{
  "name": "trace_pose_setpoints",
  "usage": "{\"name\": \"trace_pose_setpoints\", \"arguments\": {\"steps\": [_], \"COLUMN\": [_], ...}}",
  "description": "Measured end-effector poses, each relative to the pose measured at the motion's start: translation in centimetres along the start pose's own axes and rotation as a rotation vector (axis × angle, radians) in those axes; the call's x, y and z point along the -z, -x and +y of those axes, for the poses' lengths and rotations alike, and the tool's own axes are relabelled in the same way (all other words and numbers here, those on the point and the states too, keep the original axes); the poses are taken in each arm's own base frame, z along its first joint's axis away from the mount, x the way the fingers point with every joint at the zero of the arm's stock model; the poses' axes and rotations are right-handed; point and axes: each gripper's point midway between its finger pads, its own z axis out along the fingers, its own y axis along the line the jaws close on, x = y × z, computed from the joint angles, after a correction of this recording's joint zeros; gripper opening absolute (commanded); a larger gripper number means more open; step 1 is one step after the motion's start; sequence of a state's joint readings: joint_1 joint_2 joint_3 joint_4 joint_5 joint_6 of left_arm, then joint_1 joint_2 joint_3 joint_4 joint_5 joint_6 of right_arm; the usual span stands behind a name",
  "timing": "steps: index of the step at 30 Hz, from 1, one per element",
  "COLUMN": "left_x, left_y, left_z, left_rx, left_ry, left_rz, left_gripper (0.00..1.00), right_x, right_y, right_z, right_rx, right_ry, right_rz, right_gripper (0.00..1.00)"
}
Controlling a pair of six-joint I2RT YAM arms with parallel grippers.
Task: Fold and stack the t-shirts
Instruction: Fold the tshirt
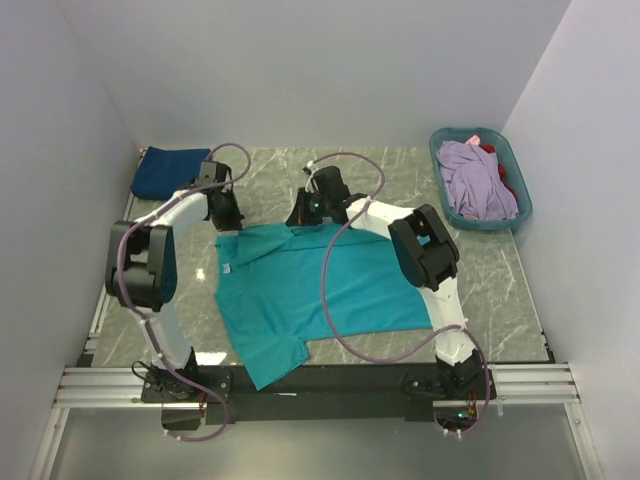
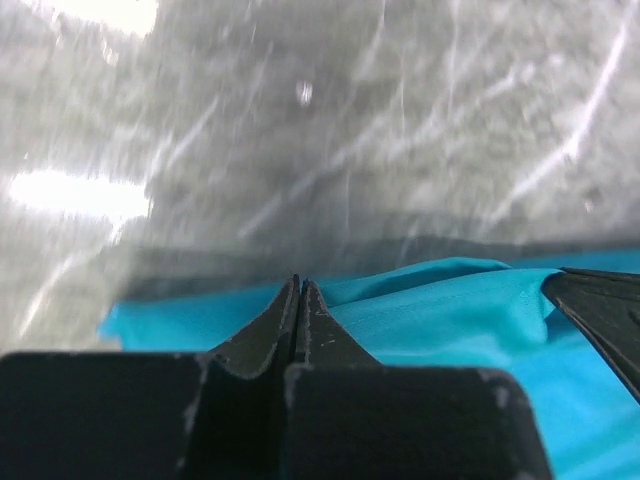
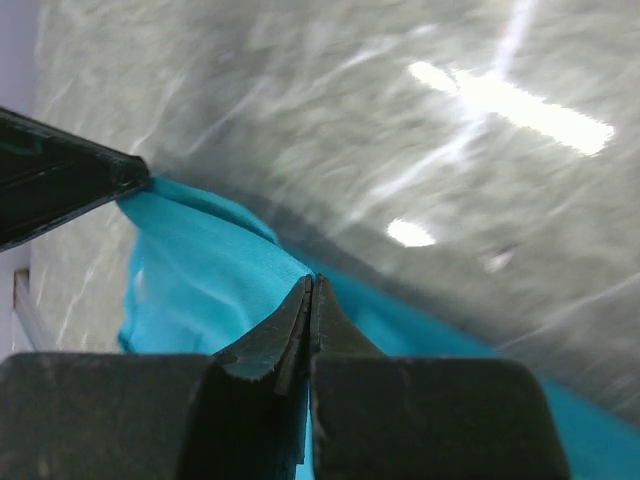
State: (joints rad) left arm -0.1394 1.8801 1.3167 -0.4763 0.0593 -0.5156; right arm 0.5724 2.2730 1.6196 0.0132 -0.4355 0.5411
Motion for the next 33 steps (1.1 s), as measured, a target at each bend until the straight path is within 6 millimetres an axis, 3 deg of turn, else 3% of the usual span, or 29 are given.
{"name": "trace_pose_setpoints", "arguments": {"steps": [6, 11, 20, 25, 33], "left_x": [3.4, 4.6, 6.8, 7.6, 7.5], "left_y": [-2.0, -3.5, -6.0, -9.1, -14.0], "left_z": [0.5, 1.0, 0.1, -0.4, 1.1], "left_rx": [-0.001, -0.005, -0.016, -0.028, 0.004], "left_ry": [-0.014, -0.012, -0.06, -0.089, -0.072], "left_rz": [-0.009, 0.003, 0.031, 0.083, 0.183], "left_gripper": [0.01, 0.01, 0.01, 0.01, 0.01], "right_x": [2.6, 3.7, 4.8, 5.2, 5.8], "right_y": [-0.7, -1.7, -5.7, -6.5, -8.3], "right_z": [4.1, 5.9, 3.7, 3.3, 2.8], "right_rx": [0.095, 0.142, 0.115, 0.113, 0.096], "right_ry": [0.037, 0.055, -0.013, -0.024, -0.032], "right_rz": [0.015, 0.03, 0.138, 0.166, 0.236], "right_gripper": [0.0, 0.0, 0.0, 0.0, 0.01]}}
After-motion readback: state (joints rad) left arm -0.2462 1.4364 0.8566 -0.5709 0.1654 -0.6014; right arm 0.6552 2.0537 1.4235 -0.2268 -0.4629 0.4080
